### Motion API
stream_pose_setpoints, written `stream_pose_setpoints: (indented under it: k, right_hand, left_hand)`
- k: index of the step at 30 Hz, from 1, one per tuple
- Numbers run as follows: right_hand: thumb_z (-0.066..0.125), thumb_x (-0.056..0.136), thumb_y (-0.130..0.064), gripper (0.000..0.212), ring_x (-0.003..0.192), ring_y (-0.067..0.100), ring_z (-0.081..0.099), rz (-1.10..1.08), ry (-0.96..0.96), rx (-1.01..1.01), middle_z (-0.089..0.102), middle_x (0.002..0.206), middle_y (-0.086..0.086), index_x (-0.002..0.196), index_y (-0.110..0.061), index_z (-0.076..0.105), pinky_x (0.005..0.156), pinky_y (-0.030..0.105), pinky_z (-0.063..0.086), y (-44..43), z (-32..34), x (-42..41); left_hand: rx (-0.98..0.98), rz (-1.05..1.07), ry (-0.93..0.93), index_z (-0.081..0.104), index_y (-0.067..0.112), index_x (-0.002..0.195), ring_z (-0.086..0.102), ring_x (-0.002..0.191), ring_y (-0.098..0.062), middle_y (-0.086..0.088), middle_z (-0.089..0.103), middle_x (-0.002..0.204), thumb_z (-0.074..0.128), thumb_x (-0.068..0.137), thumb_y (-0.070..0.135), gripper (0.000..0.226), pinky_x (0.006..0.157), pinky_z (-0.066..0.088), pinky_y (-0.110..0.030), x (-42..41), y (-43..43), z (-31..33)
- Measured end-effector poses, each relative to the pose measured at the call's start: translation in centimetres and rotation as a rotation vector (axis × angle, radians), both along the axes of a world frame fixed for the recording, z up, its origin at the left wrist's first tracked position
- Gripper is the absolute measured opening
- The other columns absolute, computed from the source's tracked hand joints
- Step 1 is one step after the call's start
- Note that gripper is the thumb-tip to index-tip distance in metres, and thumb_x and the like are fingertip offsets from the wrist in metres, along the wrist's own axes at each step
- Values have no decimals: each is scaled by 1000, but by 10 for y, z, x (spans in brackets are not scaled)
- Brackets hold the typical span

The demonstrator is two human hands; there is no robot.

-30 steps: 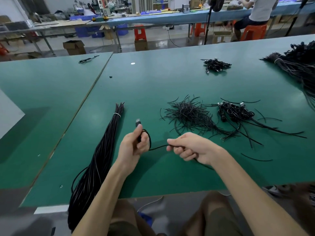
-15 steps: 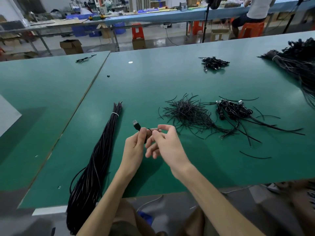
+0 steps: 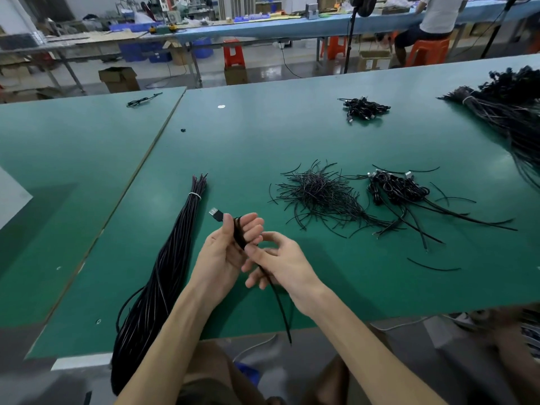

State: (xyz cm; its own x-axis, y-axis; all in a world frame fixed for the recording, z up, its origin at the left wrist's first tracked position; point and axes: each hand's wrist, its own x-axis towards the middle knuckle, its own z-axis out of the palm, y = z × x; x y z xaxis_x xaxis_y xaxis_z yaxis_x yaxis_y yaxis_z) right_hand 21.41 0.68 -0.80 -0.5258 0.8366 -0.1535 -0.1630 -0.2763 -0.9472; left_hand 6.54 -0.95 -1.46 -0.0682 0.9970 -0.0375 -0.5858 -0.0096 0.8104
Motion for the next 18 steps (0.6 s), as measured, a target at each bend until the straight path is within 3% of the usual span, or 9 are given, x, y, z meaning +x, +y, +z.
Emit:
stream_pose_setpoints:
  k: [3, 10, 14, 18]
  right_hand:
    - [71, 98, -21, 29, 61, 26, 71, 24, 13, 39, 74, 84, 4, 124, -17, 62, 43, 25, 43, 0, -2, -4]
    - [74, 95, -20, 22, 55, 24, 68, -119, -61, 171, 77, 90, 6, 115, -18, 67, 36, 23, 38, -3, -9, -3]
    - [77, 92, -21, 15, 48, 19, 55, -224, -77, 289, 75, 80, 6, 106, -19, 72, 44, 16, 39, -4, -13, -2]
    - [77, 92, -21, 19, 48, 17, 55, -263, -114, 399, 75, 79, 3, 111, -20, 74, 54, 29, 51, -4, -14, 1]
  left_hand:
    - [-27, -26, 43, 78, 17, 102, 68, 79, -12, 1, 70, 90, 52, 99, 52, 44, 72, 59, -28, -4, 0, -2]
    - [-3, -58, 141, 78, 12, 100, 72, 82, -17, -6, 73, 91, 52, 99, 50, 46, 74, 62, -34, -1, 0, 1]
    - [15, -55, 119, 78, 12, 101, 70, 81, -16, -6, 73, 91, 46, 102, 46, 47, 69, 59, -30, 0, 0, 3]
    - [45, -33, 148, 77, 11, 101, 69, 82, -17, -6, 74, 88, 46, 103, 45, 46, 76, 57, -28, -4, -1, -2]
